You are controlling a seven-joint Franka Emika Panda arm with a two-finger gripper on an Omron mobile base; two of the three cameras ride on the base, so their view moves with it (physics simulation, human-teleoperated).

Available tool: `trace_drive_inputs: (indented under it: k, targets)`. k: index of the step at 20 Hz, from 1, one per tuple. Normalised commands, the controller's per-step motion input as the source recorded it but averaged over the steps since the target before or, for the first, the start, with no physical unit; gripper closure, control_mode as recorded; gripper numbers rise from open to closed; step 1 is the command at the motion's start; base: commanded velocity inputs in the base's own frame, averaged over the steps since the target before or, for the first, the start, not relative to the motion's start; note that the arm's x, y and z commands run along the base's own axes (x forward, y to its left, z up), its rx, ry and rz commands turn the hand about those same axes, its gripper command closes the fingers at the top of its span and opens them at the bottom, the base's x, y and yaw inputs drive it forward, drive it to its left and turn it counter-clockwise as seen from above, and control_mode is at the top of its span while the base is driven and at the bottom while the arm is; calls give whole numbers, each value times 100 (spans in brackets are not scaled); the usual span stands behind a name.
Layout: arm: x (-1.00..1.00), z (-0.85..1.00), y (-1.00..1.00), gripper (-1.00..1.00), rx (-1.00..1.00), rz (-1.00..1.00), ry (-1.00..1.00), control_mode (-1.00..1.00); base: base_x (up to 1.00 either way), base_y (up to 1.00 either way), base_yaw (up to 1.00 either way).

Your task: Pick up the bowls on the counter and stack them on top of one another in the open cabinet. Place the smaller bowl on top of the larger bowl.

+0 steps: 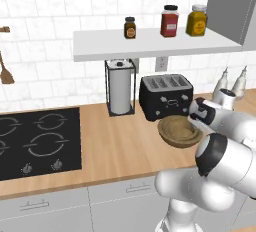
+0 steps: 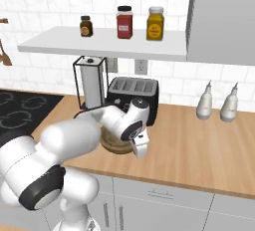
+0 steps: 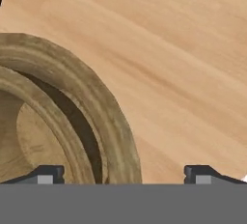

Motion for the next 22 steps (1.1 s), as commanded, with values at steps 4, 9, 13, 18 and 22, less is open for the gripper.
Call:
trace_drive_inputs:
  k: [4,9,13,18,22]
  targets:
    - [3,-29,34,-100,0,1,6,-100,0,0,0]
    - [0,-55,7,-100,-2,3,8,-100,0,0,0]
    - [0,-36,4,100,-3,2,4,-100,0,0,0]
    - [0,0,0,100,0,0,1,-100,0,0,0]
    - [-25,42,0,100,0,0,-17,-100,0,0,0]
